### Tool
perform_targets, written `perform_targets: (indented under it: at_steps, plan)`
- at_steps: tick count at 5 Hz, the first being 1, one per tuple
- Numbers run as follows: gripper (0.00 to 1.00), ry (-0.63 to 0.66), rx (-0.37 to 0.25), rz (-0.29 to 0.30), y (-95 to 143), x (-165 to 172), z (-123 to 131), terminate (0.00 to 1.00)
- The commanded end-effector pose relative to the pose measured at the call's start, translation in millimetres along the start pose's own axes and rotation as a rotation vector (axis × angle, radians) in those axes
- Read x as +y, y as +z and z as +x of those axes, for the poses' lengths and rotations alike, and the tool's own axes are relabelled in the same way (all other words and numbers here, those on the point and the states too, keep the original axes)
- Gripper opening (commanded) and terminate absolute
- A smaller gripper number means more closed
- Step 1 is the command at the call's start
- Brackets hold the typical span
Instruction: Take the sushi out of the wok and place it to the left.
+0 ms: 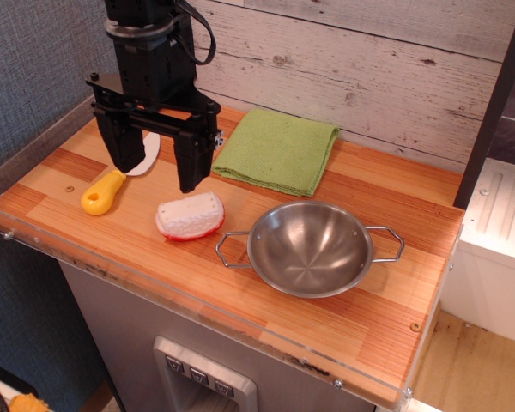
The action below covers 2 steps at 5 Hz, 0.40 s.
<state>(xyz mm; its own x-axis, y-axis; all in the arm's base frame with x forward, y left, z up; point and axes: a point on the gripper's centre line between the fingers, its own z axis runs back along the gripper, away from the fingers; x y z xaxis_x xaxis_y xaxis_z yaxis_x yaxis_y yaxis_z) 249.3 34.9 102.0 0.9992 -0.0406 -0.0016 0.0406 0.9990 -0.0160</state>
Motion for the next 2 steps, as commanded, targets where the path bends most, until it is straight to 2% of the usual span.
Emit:
perform_targets:
  at_steps: [1,2]
  plan:
    - [1.0,0.004,-0.042,0.009,13.3,-1.7,-6.0,0.0]
    - [1.0,0.004,-0.042,0.009,13.3,-1.7,-6.0,1.0]
